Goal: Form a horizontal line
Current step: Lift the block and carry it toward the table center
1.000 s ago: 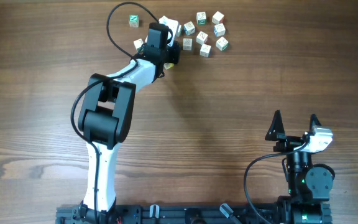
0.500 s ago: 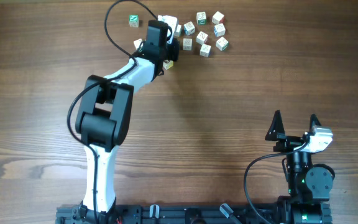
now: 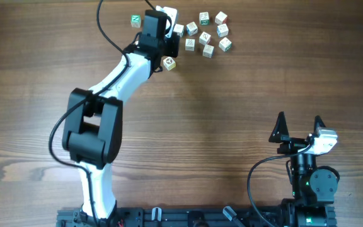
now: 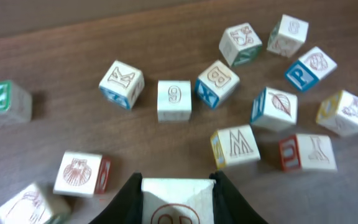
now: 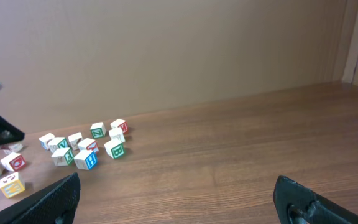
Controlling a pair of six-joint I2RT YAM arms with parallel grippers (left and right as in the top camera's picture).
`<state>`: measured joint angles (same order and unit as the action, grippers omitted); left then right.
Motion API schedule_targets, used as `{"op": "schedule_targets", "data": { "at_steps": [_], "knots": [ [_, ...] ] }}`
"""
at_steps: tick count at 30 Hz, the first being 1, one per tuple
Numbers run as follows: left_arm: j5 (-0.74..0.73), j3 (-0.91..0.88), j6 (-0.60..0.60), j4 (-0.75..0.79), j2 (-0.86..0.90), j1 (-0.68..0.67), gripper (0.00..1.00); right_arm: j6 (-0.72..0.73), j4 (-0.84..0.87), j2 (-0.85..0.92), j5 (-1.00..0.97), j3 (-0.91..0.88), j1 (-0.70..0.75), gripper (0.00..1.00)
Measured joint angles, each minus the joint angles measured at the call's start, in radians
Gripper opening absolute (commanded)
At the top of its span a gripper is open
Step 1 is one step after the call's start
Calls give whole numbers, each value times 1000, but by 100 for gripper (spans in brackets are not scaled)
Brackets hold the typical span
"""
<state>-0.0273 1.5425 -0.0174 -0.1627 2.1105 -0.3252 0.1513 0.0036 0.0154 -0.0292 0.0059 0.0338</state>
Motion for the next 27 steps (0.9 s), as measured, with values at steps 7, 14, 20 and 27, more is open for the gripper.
{"op": "schedule_targets", "data": {
  "at_steps": [7, 14, 20, 27],
  "knots": [
    [0, 2, 45, -185, -145, 0, 17, 0, 0, 0, 0, 0, 0, 100],
    [0, 4, 156, -363, -227, 0, 25, 0, 0, 0, 0, 0, 0, 100],
    [-9, 5, 247, -510, -231, -5, 22, 0, 0, 0, 0, 0, 0, 100],
    [-10, 5, 293, -631, -231, -60, 23, 0, 0, 0, 0, 0, 0, 100]
  ]
}}
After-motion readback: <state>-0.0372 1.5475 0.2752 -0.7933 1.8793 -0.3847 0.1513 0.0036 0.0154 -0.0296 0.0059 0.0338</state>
